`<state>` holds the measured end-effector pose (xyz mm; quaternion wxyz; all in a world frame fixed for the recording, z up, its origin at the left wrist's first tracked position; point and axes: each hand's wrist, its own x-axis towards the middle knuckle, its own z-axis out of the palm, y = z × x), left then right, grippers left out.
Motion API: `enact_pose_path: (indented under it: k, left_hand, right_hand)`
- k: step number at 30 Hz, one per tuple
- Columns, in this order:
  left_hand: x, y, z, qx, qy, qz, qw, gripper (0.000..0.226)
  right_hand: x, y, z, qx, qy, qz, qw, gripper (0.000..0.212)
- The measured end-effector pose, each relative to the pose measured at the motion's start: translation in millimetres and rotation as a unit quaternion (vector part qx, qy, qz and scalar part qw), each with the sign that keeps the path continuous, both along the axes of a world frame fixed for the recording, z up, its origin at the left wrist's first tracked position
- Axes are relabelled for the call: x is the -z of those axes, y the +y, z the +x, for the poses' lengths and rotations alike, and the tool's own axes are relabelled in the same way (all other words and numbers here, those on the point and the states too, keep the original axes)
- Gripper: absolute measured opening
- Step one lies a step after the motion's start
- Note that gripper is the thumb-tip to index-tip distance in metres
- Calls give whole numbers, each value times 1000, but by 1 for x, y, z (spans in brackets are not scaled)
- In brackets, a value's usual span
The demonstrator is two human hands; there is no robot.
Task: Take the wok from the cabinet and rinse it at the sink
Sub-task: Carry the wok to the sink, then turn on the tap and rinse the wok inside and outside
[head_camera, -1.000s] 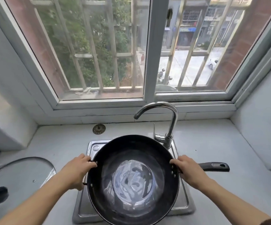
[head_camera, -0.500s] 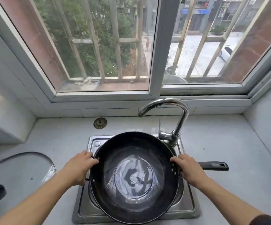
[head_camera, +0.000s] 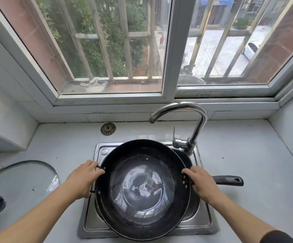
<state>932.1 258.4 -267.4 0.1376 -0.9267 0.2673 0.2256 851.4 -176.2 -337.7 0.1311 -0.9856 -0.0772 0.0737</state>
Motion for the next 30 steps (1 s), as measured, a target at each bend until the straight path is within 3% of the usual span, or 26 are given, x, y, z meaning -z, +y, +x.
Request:
enact_pose_path:
  k: [12, 16, 24, 30]
  left_hand:
    - [-7, 1, -10, 14, -67, -35, 997, 97]
    - [-3, 4, -11, 33, -97, -39, 994, 96]
    - [-4, 6, -18, -12, -70, -61, 996, 83]
    - [0, 7, -18, -2, -102, -74, 992, 91]
  right_hand:
    - [-12, -5, -6, 21, 62, 80, 995, 62]
    - [-29, -2, 0, 28, 19, 92, 995, 50]
    - [-53, 29, 61, 41, -70, 112, 990, 49]
    - [-53, 43, 112, 104, -7, 82, 991, 63]
